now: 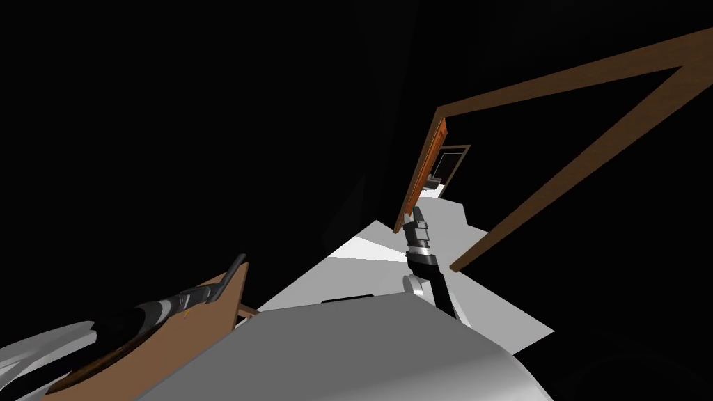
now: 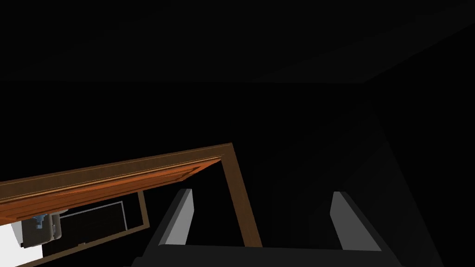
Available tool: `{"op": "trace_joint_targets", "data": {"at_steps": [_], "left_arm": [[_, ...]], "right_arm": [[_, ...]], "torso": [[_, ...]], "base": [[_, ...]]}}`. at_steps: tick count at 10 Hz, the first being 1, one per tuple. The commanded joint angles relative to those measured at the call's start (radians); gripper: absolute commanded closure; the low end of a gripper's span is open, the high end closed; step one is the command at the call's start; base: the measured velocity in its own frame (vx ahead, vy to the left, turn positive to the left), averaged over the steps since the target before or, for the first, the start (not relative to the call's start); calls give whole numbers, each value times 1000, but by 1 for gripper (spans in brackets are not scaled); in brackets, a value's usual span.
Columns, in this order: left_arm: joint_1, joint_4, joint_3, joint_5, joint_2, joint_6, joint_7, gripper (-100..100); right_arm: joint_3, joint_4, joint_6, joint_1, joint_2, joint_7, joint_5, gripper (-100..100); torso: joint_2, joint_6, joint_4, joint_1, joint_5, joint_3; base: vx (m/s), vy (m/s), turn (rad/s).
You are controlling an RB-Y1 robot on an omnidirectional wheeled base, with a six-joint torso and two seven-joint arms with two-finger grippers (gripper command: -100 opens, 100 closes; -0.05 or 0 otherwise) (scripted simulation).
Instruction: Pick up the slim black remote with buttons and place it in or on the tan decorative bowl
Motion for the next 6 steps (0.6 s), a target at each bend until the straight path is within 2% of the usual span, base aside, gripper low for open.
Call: {"op": "trace_joint_targets", "data": {"at_steps": [1,2,3,4,5,6], "left_arm": [[-21,19,-8,-50,2,-34,29,100],[-21,19,-8,-80,2,-34,29,100],[-58,45,-22,-111,7,-81,76,100],[-58,45,-22,-143,7,-85,79,100],[-58,45,-22,-168,7,-85,79,100],[-94,71,-35,-202,11,-134,123,100]], "right_arm": [[0,0,0,0,0,0,0,0],[0,0,0,0,0,0,0,0],[0,0,0,0,0,0,0,0],[0,0,0,0,0,0,0,0],[0,0,0,0,0,0,0,0],[0,0,0,0,0,0,0,0]], "torso": [[0,0,0,0,0,0],[0,1,-1,0,1,0],[3,2,0,-1,1,1],[2,-1,0,2,0,1],[2,0,0,2,1,0],[3,1,0,0,1,1]], "base": [[147,24,218],[65,12,29],[102,63,263],[129,54,224],[78,15,20],[123,62,312]]}}
